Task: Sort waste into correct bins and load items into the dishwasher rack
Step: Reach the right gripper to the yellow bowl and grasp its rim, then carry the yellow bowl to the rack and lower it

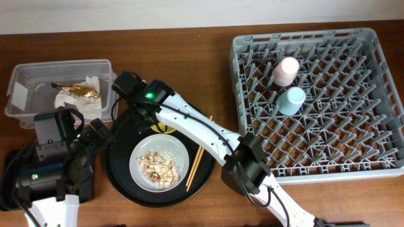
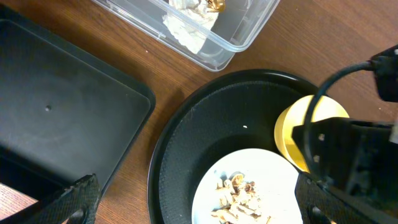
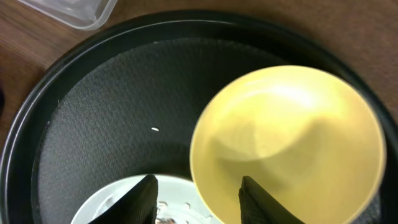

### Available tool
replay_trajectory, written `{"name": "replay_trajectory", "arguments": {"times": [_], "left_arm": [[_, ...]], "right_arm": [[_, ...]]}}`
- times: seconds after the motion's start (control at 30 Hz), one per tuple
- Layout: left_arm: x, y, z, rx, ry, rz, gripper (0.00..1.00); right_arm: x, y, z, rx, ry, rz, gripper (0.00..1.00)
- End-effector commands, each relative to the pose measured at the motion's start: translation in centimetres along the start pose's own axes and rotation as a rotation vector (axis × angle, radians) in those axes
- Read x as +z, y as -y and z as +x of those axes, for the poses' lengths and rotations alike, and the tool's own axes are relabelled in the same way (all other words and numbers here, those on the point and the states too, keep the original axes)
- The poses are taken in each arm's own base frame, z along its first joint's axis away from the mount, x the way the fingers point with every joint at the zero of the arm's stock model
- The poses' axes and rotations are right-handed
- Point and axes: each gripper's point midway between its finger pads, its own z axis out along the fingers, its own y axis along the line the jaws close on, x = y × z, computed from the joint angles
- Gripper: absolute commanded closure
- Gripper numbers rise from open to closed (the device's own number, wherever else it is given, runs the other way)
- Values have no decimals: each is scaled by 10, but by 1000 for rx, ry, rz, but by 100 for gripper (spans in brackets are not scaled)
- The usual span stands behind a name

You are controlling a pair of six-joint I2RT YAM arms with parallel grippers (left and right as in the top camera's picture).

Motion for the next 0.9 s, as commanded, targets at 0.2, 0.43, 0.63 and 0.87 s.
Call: {"name": "replay_trajectory", "arguments": {"times": [0.2,0.43,0.63,0.87], "left_arm": [[-5,1,-4,-15,17,12,1],[-5,1,-4,-15,17,12,1],[-5,1,-4,-15,17,12,1],[-5,2,-4,-15,17,12,1]], "right_arm": [[60,9,47,10,-125,58,56],[38,0,23,14,-55,28,58],[37,0,13,16,-18,33,76],[51,5,19,13,-34,64,78]]}}
